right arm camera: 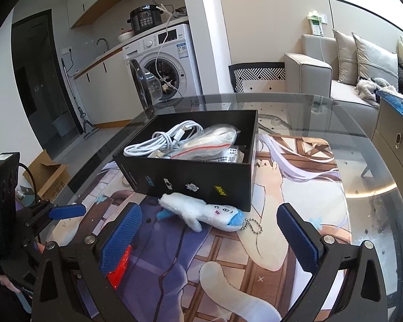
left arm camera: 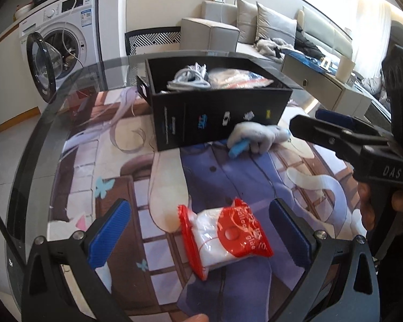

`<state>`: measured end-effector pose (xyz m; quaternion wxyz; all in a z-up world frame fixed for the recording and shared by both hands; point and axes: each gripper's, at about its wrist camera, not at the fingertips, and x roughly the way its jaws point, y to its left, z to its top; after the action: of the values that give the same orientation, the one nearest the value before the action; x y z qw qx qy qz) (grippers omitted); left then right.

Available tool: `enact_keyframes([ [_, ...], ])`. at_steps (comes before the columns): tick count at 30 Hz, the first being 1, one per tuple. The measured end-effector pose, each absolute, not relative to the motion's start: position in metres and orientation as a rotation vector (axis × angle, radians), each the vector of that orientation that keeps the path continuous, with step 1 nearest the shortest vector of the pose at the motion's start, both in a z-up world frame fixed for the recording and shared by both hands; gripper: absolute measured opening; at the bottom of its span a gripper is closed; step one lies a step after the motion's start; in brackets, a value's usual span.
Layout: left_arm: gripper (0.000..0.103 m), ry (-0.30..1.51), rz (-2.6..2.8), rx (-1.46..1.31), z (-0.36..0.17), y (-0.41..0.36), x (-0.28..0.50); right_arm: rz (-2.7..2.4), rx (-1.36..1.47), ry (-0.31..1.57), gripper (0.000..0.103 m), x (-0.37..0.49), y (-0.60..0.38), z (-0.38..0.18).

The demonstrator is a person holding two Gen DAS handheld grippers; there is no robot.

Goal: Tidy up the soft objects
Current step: 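Grasp the red balloon glue packet with the left tool while right tool grasps the white plush toy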

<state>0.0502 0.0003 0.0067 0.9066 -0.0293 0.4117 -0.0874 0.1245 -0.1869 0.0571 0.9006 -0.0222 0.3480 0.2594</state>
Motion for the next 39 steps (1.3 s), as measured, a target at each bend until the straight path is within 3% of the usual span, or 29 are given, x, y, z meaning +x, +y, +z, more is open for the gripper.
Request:
enact_keyframes([
  [24,0.103,0.953,-0.220,-0.009,-0.011,-0.014,0.052,0.514,-0.047,0.744,0.102,0.130,-0.194,0.050],
  [39,0.103,0.929,-0.177,0.042,-0.015,-0.013,0.054,0.515,-0.056,0.811,0.102,0.137,-0.186,0.036],
])
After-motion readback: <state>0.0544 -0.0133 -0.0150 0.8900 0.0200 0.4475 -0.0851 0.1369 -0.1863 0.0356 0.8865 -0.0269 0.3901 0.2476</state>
